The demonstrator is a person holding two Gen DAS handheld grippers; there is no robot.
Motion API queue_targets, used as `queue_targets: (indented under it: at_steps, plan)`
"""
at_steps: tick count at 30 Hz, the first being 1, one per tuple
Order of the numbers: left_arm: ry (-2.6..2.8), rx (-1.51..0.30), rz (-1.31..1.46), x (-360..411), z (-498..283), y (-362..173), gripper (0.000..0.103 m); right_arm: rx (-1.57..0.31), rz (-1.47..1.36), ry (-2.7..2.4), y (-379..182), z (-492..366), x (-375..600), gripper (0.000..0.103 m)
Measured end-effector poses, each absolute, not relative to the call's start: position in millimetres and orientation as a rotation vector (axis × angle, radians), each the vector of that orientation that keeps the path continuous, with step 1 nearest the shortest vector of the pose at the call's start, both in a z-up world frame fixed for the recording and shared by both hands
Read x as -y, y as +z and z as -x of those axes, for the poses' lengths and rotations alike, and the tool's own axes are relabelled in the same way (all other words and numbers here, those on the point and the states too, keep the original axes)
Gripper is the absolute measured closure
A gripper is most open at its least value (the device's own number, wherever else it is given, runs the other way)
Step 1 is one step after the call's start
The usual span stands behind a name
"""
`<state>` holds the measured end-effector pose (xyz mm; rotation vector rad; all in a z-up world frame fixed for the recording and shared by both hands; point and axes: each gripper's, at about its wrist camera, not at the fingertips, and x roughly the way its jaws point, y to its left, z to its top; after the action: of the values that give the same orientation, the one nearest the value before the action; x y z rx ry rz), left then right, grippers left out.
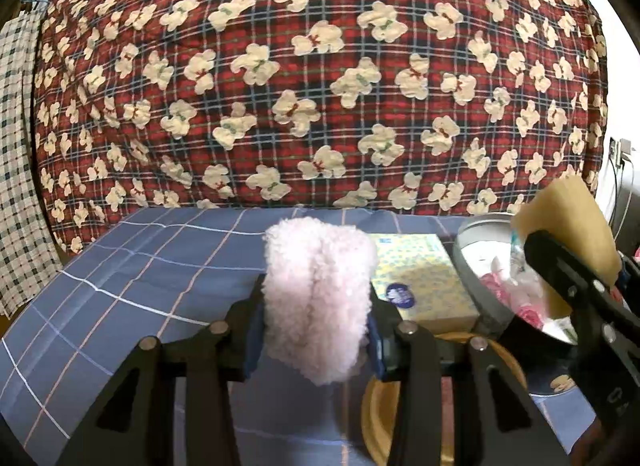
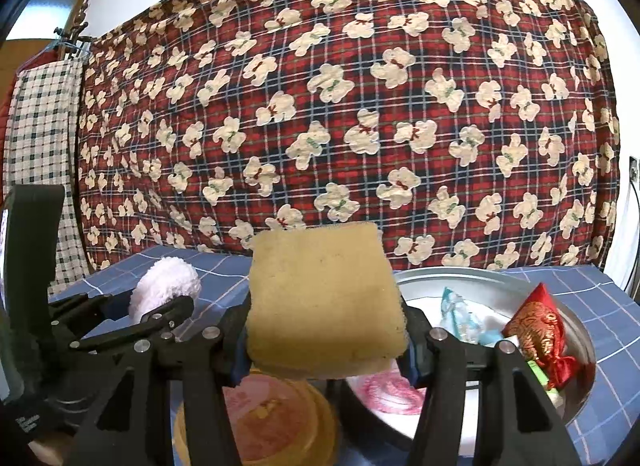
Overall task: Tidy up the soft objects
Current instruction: 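Carry the pink ball and tan sponge over the metal tin with both tools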
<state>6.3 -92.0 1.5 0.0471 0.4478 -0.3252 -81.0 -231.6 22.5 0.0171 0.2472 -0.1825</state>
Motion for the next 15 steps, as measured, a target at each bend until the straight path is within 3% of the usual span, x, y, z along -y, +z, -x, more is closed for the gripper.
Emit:
queue_targets:
  at_steps: [15]
  plan:
    - [-0.388,-0.413,-0.062,132.1,8.7,17.5,0.062,-0.226,-0.026,-0.246,27.5,95.2,270.7,0.044]
